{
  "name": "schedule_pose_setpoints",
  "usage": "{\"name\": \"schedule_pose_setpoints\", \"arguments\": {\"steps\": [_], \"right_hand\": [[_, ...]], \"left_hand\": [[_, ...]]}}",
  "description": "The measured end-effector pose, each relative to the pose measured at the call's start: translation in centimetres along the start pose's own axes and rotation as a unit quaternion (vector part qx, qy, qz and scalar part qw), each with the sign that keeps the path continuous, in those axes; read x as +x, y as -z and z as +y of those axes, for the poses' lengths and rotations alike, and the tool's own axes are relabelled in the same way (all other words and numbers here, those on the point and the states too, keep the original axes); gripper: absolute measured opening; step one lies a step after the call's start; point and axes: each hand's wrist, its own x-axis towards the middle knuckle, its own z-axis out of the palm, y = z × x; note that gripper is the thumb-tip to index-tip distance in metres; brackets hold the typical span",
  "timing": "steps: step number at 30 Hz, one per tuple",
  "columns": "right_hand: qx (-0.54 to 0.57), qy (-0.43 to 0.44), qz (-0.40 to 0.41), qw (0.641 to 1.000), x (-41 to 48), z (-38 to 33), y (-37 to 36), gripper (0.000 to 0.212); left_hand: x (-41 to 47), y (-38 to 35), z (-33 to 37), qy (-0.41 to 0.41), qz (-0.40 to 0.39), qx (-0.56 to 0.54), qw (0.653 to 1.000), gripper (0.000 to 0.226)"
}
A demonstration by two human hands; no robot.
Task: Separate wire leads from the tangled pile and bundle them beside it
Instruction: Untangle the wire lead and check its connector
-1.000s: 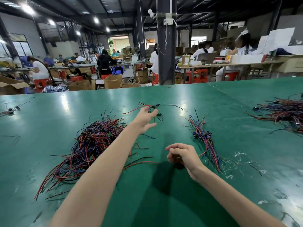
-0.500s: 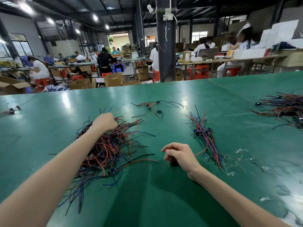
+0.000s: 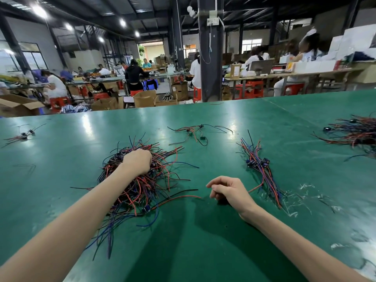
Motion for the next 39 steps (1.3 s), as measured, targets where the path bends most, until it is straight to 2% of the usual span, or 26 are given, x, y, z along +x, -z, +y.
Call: {"name": "schedule_pose_setpoints", "arguments": {"steps": [4,11,14,16,18,20,22,24,26,30,37,39], "right_hand": [[0.0,0.0,0.0,1.0,0.0,0.1,0.0,0.022],[-0.001,0.001,0.0,1.0,0.1,0.0,0.0,0.023],[-0.003,0.002,-0.001,1.0,0.2,0.0,0.0,0.022],[-0.003,0.001,0.0,1.0,0.2,0.0,-0.1,0.022],[0.002,0.0,0.001,1.0,0.2,0.0,-0.1,0.022],[0.008,0.0,0.0,1.0,0.2,-0.1,0.0,0.022],[0.003,0.003,0.002,1.0,0.1,-0.1,-0.1,0.022],[-0.004,0.013,0.004,1.0,0.1,-0.2,-0.1,0.023],[-0.006,0.019,0.004,1.0,0.1,-0.2,-0.1,0.022],[0.0,0.015,0.003,1.0,0.2,-0.1,0.0,0.023],[0.016,0.016,-0.002,1.0,0.1,-0.1,0.1,0.024],[0.035,0.009,-0.002,0.999,0.1,-0.2,0.1,0.023]], "left_hand": [[0.1,-1.4,0.2,0.009,0.038,0.057,0.998,0.025],[0.2,-3.0,0.4,-0.006,0.1,0.06,0.993,0.032],[0.1,-2.9,0.1,-0.009,0.18,0.015,0.983,0.033],[0.1,-2.1,0.1,-0.014,0.256,-0.078,0.964,0.029],[-0.1,-0.5,0.3,-0.018,0.325,-0.241,0.914,0.024],[-0.5,1.8,1.1,-0.011,0.348,-0.414,0.841,0.021],[-1.2,4.0,2.3,-0.003,0.299,-0.589,0.751,0.018],[-2.2,5.4,3.8,-0.015,0.201,-0.745,0.636,0.017],[-3.6,6.1,5.5,-0.039,0.113,-0.831,0.544,0.011],[-6.3,5.6,8.6,-0.051,-0.002,-0.894,0.446,0.016],[-9.1,4.2,11.3,-0.039,-0.116,-0.938,0.323,0.017],[-9.6,4.8,11.4,-0.049,-0.153,-0.947,0.278,0.02]]}}
